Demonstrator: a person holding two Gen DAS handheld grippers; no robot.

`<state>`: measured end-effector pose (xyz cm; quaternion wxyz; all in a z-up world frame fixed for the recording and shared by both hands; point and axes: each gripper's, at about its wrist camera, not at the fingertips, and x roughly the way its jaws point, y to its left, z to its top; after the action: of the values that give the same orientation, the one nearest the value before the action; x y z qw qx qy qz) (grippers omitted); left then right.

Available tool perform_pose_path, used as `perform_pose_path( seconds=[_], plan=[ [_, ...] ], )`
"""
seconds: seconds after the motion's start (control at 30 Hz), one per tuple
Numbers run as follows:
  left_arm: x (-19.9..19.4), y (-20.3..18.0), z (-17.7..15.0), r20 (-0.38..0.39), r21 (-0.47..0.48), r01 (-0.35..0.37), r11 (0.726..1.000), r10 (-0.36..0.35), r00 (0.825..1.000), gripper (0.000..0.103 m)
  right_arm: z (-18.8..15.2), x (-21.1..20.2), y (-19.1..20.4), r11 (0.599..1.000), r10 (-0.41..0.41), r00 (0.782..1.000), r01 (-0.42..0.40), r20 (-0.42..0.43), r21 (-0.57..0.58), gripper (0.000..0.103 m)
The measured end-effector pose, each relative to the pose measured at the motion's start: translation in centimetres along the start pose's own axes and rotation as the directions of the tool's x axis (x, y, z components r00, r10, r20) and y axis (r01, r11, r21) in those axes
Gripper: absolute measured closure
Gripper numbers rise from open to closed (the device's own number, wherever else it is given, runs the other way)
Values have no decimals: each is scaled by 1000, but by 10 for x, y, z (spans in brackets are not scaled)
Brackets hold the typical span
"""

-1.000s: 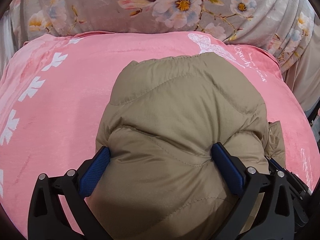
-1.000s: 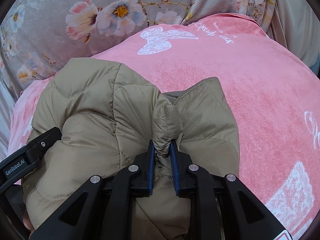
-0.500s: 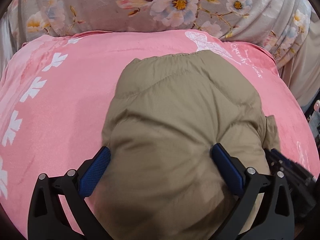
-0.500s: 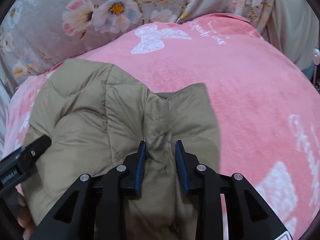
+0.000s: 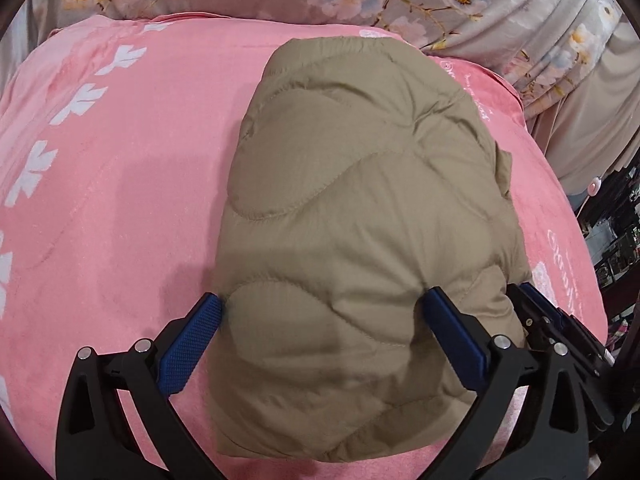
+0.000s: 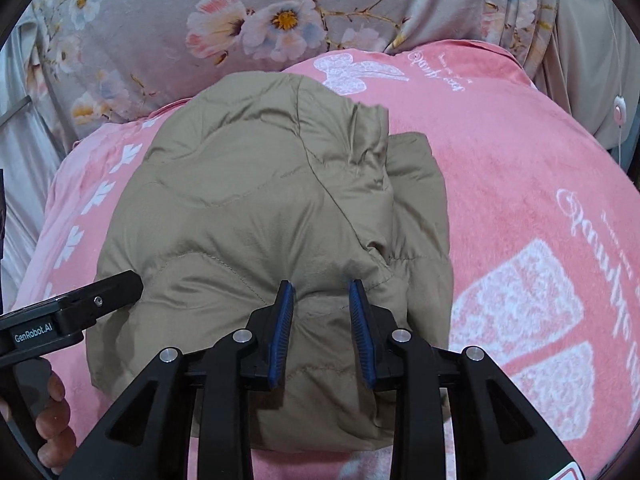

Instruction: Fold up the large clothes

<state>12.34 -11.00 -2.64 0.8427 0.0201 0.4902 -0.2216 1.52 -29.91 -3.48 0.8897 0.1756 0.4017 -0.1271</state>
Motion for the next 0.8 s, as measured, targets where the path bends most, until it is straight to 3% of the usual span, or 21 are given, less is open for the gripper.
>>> perform_pose_path(
  seconds=[0.2,0.47,0.8],
  plan=[
    [12,-9,-6,11,52,-70,996,69,998,5,-10,18,-5,999,22,1000,-22,0,26,75],
    [20,-10,-9,11,63,-89,994,88,996,5,-19,25,4,1000,-24,999,24,43,-8,74],
    [25,-12,-11,32,79,-106,991,104,994,5,-26,29,2,1000,-9,998,8,70,9,74]
  ],
)
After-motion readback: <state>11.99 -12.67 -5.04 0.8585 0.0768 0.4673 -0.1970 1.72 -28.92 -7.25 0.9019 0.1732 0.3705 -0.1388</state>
